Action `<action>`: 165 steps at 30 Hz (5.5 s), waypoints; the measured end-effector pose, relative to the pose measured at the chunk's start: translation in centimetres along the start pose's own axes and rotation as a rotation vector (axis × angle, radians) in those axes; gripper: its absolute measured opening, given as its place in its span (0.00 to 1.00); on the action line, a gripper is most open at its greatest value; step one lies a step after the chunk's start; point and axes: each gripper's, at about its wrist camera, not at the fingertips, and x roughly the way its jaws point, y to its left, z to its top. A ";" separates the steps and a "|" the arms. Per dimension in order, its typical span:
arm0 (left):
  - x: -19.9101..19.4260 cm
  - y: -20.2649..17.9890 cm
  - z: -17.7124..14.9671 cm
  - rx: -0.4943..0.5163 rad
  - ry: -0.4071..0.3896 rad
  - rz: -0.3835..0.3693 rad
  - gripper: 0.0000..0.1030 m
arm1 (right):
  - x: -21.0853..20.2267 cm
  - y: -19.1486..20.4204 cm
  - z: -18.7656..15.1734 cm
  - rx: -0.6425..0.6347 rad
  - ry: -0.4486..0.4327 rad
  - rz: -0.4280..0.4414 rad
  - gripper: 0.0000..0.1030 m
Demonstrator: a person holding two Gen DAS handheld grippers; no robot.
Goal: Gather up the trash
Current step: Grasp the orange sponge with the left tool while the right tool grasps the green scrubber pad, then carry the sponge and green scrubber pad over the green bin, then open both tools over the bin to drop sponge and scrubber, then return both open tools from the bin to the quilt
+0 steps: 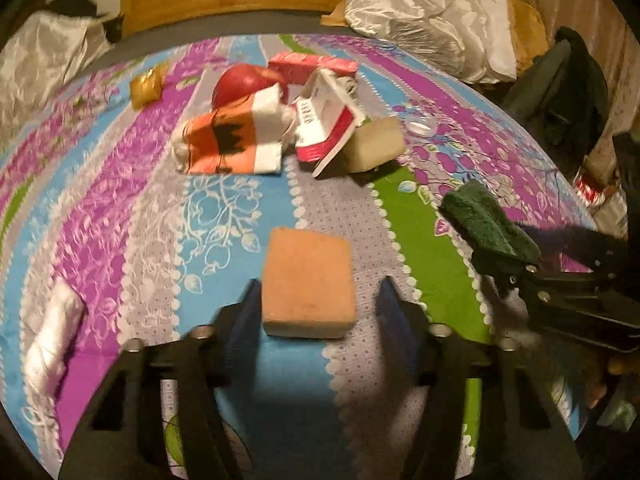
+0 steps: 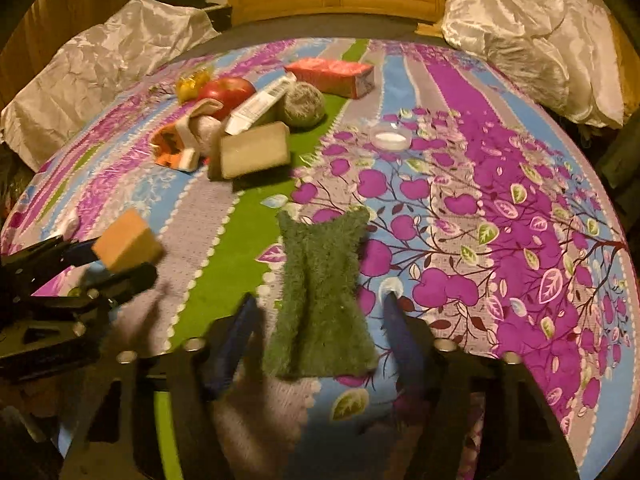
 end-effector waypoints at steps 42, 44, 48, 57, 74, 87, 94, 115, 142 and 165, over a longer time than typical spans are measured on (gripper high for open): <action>-15.6 -24.6 2.3 0.375 -0.245 -0.240 0.34 | -38.2 -12.9 -16.3 0.528 -0.475 -0.252 0.16; -16.2 -27.0 2.2 0.414 -0.254 -0.260 0.34 | -39.9 -14.5 -18.1 0.570 -0.488 -0.287 0.16; -17.0 -31.3 1.7 0.486 -0.264 -0.298 0.34 | -43.2 -16.8 -21.5 0.627 -0.512 -0.370 0.16; -19.0 -40.5 -0.7 0.663 -0.299 -0.381 0.35 | -49.0 -20.7 -28.4 0.728 -0.531 -0.576 0.16; -19.1 -51.5 -5.9 0.894 -0.282 -0.472 0.35 | -51.3 -24.7 -35.6 0.877 -0.441 -0.777 0.16; -16.2 -54.0 -9.7 1.013 -0.220 -0.453 0.35 | -47.5 -26.7 -39.3 0.959 -0.335 -0.725 0.16; -15.1 -54.1 -10.4 1.029 -0.182 -0.448 0.35 | -46.2 -27.0 -39.8 0.979 -0.319 -0.697 0.16; -12.7 -54.2 -10.9 1.052 -0.054 -0.540 0.54 | -45.0 -27.2 -39.5 0.969 -0.343 -0.624 0.40; -12.4 -49.4 -8.2 0.887 -0.068 -0.539 0.69 | -45.6 -26.6 -38.0 0.954 -0.447 -0.629 0.40; -11.0 -14.9 -0.9 0.319 -0.084 -0.332 0.72 | -32.5 -16.1 -14.8 0.474 -0.386 -0.306 0.40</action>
